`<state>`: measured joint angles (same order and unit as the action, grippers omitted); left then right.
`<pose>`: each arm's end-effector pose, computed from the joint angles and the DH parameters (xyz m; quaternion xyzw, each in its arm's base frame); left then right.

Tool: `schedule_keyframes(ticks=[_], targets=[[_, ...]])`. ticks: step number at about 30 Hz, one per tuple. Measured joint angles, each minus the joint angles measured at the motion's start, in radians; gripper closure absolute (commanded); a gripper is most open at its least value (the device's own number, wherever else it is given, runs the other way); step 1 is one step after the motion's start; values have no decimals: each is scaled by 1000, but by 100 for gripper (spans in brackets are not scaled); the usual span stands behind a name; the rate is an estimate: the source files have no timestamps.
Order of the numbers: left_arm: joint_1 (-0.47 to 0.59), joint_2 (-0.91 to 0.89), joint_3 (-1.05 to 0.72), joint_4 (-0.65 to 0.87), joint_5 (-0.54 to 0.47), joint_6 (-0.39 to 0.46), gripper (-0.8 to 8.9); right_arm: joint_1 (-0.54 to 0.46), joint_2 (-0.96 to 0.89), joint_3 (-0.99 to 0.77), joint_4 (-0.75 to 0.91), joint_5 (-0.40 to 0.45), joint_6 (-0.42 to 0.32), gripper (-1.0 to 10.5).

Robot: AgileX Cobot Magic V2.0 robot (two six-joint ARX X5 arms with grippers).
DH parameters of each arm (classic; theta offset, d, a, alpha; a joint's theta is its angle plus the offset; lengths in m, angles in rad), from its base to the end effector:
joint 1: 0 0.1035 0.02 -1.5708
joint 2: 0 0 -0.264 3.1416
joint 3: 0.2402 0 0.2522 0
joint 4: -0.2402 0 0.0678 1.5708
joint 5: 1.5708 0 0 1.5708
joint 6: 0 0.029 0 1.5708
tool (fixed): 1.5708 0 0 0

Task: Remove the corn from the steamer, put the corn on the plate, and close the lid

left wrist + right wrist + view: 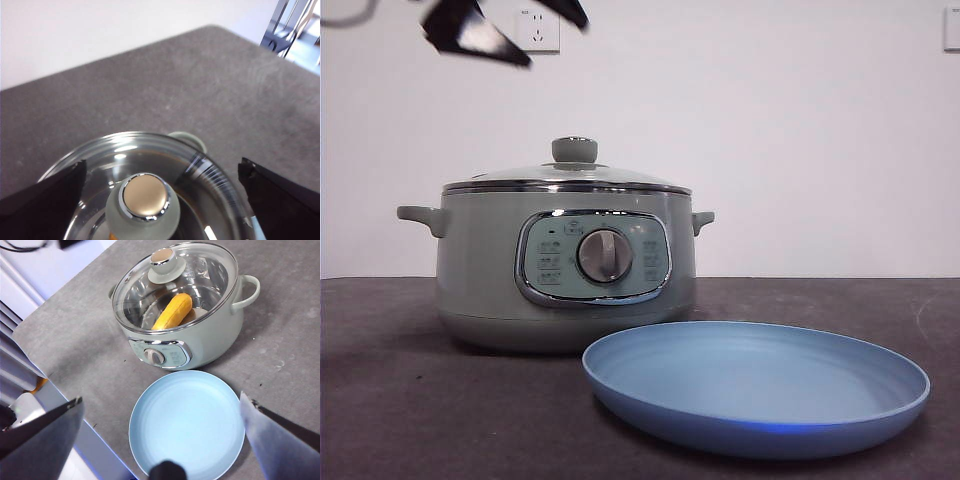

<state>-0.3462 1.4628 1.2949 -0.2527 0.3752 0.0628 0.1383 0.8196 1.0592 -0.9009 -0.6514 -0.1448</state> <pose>0.3064 -0.1218 0.3455 0.0257 0.1978 -0.3515 0.9147 0.1315 0.0361 0.3571 0.0190 0.2869 0.3856 0.8767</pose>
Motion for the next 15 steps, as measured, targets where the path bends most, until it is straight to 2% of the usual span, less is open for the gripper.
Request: schedule_keyframes(ticks=[12,15], targets=[[-54,151,0,53,-132,43,217,0,0,0,0,0,0,329],[-56,164,0,48,-140,50,219,0,0,0,0,5,0,329]])
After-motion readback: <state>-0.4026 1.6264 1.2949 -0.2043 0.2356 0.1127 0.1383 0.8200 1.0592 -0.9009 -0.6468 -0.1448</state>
